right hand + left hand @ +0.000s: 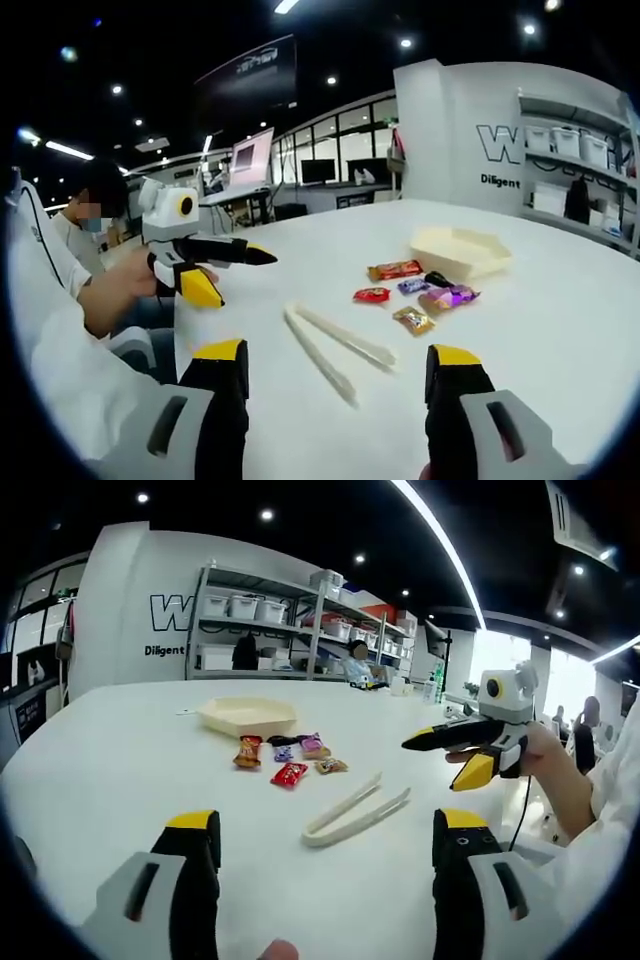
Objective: Place the target food into the container with the food tongs after gripping and lifting it, then release it inside without dropping or visibly crushing the food.
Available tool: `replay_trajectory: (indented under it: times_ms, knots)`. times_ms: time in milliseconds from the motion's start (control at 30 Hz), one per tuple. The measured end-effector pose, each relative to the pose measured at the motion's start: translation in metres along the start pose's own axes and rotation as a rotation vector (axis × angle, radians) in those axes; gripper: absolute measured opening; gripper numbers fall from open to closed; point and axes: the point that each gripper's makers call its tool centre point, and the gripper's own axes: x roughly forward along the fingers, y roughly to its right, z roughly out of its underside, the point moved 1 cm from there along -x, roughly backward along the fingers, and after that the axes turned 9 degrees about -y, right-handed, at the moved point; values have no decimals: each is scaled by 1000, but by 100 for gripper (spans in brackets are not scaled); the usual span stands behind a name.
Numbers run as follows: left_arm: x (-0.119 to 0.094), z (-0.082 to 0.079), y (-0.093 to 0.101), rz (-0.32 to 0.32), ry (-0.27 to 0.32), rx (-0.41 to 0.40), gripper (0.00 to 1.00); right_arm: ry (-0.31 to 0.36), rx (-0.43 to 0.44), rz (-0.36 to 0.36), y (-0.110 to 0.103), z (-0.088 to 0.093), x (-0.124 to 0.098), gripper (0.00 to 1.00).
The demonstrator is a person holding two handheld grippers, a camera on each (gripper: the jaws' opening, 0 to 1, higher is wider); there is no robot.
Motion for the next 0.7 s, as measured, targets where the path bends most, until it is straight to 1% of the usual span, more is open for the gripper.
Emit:
replay_trajectory:
  times_ms: [133, 267, 400, 533, 633, 700]
  knots:
    - [0, 0, 0, 1, -1, 2, 87, -4, -7, -5, 0, 1, 1, 69]
    - [1, -1, 1, 2, 0, 3, 87, -5, -27, -19, -1, 1, 3, 65]
    - [1, 1, 1, 4, -5, 2, 86, -12, -52, -28, -1, 3, 7, 63]
    - [1, 3, 1, 4, -7, 0, 86, -18, -56, -37, 0, 4, 9, 61]
    - [0, 3, 0, 2, -6, -1, 86, -18, -65, -43, 1, 5, 11, 58]
    - [0, 3, 0, 1, -6, -1, 86, -16, -76, -50, 2, 4, 12, 53]
